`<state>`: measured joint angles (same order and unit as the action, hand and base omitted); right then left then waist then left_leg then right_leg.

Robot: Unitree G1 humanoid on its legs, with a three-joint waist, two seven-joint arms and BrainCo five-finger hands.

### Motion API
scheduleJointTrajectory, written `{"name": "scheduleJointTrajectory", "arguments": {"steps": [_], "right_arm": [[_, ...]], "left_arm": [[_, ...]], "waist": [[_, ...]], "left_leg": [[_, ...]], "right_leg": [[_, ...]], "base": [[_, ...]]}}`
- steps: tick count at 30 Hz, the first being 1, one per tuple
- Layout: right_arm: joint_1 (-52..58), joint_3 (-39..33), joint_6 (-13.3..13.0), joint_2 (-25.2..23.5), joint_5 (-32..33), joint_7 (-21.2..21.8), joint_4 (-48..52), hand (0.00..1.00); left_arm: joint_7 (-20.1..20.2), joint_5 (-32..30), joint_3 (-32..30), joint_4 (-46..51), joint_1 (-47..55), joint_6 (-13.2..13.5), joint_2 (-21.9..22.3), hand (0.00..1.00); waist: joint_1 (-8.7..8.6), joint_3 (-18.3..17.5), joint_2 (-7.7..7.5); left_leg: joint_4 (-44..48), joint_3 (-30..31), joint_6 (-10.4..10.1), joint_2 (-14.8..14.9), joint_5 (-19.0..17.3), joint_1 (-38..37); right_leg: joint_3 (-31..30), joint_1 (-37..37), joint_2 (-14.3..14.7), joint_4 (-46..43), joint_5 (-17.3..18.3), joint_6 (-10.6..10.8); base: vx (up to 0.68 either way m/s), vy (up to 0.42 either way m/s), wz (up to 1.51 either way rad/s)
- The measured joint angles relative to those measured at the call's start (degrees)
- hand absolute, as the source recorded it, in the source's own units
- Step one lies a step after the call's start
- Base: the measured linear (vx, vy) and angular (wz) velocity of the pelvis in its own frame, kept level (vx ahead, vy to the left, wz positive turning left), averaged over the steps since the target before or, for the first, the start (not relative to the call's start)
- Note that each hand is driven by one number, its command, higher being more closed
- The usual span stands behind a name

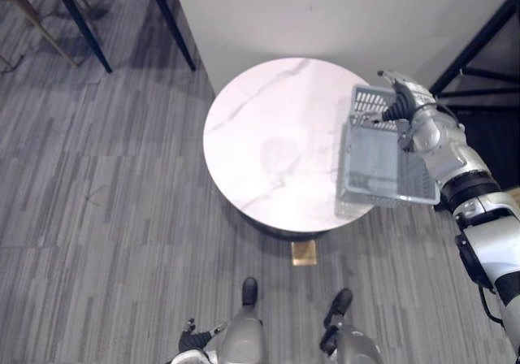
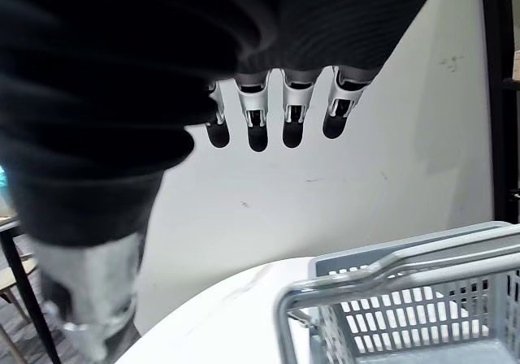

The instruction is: Pick vegetable in the basket

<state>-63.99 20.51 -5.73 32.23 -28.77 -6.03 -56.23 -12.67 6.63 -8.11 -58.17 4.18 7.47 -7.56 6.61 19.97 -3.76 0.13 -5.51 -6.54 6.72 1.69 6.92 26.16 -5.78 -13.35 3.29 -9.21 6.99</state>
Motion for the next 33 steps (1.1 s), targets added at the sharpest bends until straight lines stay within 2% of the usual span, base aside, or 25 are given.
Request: {"name": "scheduleJointTrajectory", "arguments": {"steps": [9,20,23,27,31,32,33], "right_arm": [[-2.57,-2.18,0.16,3.96,-0.52,-1.06,-1.30,0.00],[-4.04,-2.18,0.09,7.16,-0.60,-2.52,-3.69,0.00],[-4.10,-2.19,0.08,7.41,-0.61,-2.73,-5.03,0.00],[-4.10,-2.24,0.12,8.15,-0.64,-3.01,-5.66,0.00],[-4.00,-2.90,0.14,8.39,-1.22,-3.43,-5.79,0.00],[-3.93,-3.52,0.12,8.39,-2.52,-3.78,-6.31,1.00],[-3.95,-3.91,0.12,8.40,-2.69,-3.84,-6.49,1.00]], "left_arm": [[-0.60,0.06,2.03,1.32,-0.57,1.15,-0.26,0.00],[-0.63,2.21,3.90,2.25,-1.13,1.96,-0.02,0.00],[-0.63,2.22,4.01,2.21,-1.52,1.96,0.06,0.00],[-0.65,2.22,4.93,2.37,-1.91,2.02,0.24,0.00],[-0.70,2.22,5.65,2.89,-1.95,2.01,0.10,0.00],[-0.70,2.23,5.85,3.03,-1.95,2.01,0.16,0.00],[-0.71,2.23,6.01,3.27,-1.95,2.01,0.16,0.00]], "waist": [[-0.09,2.69,0.95],[-0.06,5.06,2.97],[-0.09,5.28,3.28],[-0.15,6.30,4.52],[-0.14,6.53,4.90],[-0.13,6.64,5.10],[-0.11,6.68,5.18]], "left_leg": [[0.07,-0.36,0.04,0.01,0.08,0.99],[0.12,-0.15,0.07,-0.04,0.11,2.97],[0.16,-0.10,0.09,-0.06,0.13,3.90],[0.09,0.09,0.12,-0.18,0.16,4.13],[0.14,0.38,0.17,-0.21,0.20,5.25],[0.14,0.60,0.21,-0.28,0.23,5.32],[0.14,0.62,0.22,-0.30,0.23,5.32]], "right_leg": [[-0.55,-1.34,0.00,-0.17,-0.01,-0.02],[-0.46,-3.18,-0.01,-0.17,-0.02,-0.02],[-0.41,-4.09,-0.02,-0.17,-0.02,-0.02],[-0.13,-4.20,-0.09,-0.17,-0.02,-0.02],[0.08,-5.07,-0.10,-0.17,-0.02,-0.02],[0.24,-5.05,-0.15,-0.17,-0.02,-0.02],[0.25,-5.03,-0.17,-0.17,-0.02,-0.02]], "base": [[0.00,-0.002,-0.02],[0.02,0.000,0.01],[0.01,0.001,0.00],[0.04,0.005,0.03],[0.03,0.005,0.04],[0.02,0.006,0.06],[0.02,0.008,0.05]]}}
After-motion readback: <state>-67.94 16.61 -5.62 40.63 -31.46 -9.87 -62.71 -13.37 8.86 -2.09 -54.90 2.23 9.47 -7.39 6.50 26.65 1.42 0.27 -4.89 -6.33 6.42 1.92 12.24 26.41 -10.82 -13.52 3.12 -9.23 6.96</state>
